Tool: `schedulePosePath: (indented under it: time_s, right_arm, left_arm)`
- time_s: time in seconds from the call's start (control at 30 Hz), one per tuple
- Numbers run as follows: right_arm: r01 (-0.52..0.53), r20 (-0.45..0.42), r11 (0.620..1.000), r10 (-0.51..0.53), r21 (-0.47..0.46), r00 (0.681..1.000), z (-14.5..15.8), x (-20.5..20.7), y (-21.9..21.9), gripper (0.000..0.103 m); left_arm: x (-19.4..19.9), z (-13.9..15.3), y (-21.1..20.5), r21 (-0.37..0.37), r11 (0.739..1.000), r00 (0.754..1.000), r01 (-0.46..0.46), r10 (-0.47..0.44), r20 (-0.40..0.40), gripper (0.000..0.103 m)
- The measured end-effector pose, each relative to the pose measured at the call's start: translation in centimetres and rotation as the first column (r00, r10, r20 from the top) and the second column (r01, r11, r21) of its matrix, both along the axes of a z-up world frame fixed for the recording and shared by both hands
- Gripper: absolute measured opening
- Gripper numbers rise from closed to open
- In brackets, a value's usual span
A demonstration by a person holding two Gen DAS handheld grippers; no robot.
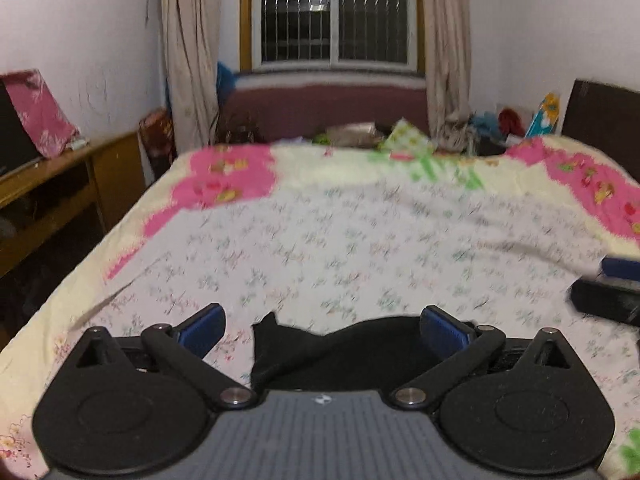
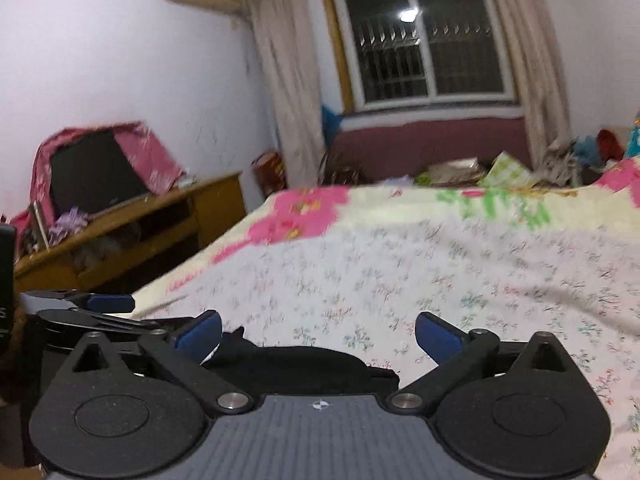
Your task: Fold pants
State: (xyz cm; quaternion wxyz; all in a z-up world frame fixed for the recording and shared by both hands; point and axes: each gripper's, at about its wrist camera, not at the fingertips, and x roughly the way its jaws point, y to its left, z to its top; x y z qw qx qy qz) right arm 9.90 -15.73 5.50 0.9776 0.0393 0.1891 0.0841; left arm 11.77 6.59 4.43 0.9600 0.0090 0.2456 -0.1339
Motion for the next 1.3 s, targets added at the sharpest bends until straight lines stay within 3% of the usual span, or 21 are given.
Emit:
schedulePosePath:
  time_s: [0.07, 0.17, 0.33, 0.53, 1.0, 1.3]
  right_arm:
    - [-0.014, -0.032, 1.000, 0.015, 0.021, 0.999, -0.8, -0.5, 0.0, 0.092]
    - [0.012, -0.074, 1.000, -0.011, 0.010, 0.997, -1.9, -0.6, -0.2, 0.092]
    - [0.038, -0.123, 0.999, -0.039, -0.014, 0.992, -2.6, -1.1, -0.4, 0.092]
    - [0.049, -0.190, 0.998, -0.043, 0.028, 0.981, -3.6, -1.7, 0.1, 0.092]
    - [0.054, -0.288, 0.999, -0.053, -0.005, 0.956, -5.5, -3.4, 1.8, 0.092]
    - [0.070, -0.325, 0.998, -0.065, 0.003, 0.944, -6.3, -4.2, 1.6, 0.092]
  left_arm:
    - [-0.7, -0.1, -0.3, 0.005, 1.000, 1.000, 0.000, 0.000, 0.010, 0.103]
    - [-0.9, -0.6, -1.1, 0.043, 0.999, 0.999, -0.009, 0.011, -0.042, 0.103]
    - [-2.5, -1.8, -1.5, 0.037, 0.999, 0.997, 0.018, -0.015, -0.080, 0.103]
    - [-3.5, -3.5, -1.6, 0.012, 1.000, 0.989, 0.024, -0.022, -0.144, 0.103]
    - [-5.6, -6.8, -1.2, -0.004, 0.999, 0.969, 0.034, -0.034, -0.245, 0.103]
    - [-6.2, -7.4, -1.4, -0.007, 0.999, 0.961, 0.037, -0.037, -0.275, 0.103]
